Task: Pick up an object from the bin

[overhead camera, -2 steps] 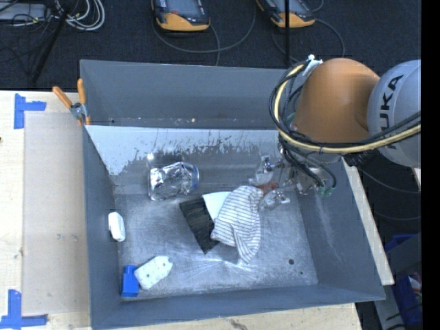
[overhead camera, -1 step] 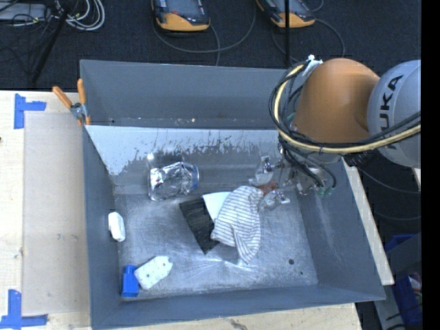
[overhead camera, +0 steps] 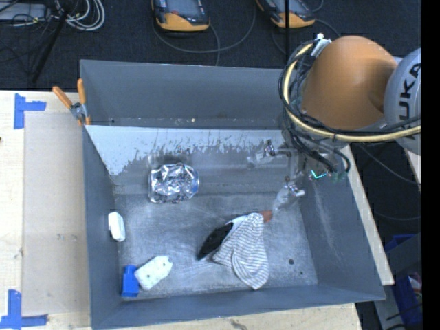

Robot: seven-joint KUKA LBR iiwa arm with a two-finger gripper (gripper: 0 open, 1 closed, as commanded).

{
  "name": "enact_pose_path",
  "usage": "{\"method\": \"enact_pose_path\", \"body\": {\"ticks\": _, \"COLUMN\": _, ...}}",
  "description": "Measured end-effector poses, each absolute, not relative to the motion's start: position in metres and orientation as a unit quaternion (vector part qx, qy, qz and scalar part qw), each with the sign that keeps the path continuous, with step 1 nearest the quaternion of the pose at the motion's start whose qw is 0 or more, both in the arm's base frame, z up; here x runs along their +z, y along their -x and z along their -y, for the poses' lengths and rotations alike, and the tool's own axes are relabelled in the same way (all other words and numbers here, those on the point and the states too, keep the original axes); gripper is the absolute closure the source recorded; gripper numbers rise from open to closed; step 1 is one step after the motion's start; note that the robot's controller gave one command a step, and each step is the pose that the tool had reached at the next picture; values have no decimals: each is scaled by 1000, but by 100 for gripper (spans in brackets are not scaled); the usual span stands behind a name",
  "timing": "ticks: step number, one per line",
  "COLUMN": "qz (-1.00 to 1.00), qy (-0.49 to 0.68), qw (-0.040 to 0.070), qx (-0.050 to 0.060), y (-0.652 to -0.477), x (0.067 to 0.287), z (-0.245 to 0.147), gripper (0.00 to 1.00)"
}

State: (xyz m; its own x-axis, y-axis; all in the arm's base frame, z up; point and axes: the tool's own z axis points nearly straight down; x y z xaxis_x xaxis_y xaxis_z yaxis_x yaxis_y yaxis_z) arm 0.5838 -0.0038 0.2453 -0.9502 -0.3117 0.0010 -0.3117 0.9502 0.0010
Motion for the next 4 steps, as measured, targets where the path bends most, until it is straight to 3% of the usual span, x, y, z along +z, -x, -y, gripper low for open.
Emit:
{"method": "enact_pose_path", "body": {"ticks": 1, "qz": 978, "qy": -208, "qw": 0, "qx": 0, "y": -585, "x": 293, "z": -1, "gripper": 0}}
{"method": "enact_pose_path", "body": {"ticks": 2, "qz": 972, "qy": -237, "qw": -6, "qx": 1, "y": -576, "x": 273, "z": -2, "gripper": 0}}
{"method": "enact_pose_path", "body": {"ticks": 3, "qz": 956, "qy": -293, "qw": -2, "qx": 1, "y": -572, "x": 210, "z": -6, "gripper": 0}}
{"method": "enact_pose_path", "body": {"ticks": 4, "qz": 928, "qy": -373, "qw": -2, "qx": 1, "y": -592, "x": 151, "z": -28, "gripper": 0}}
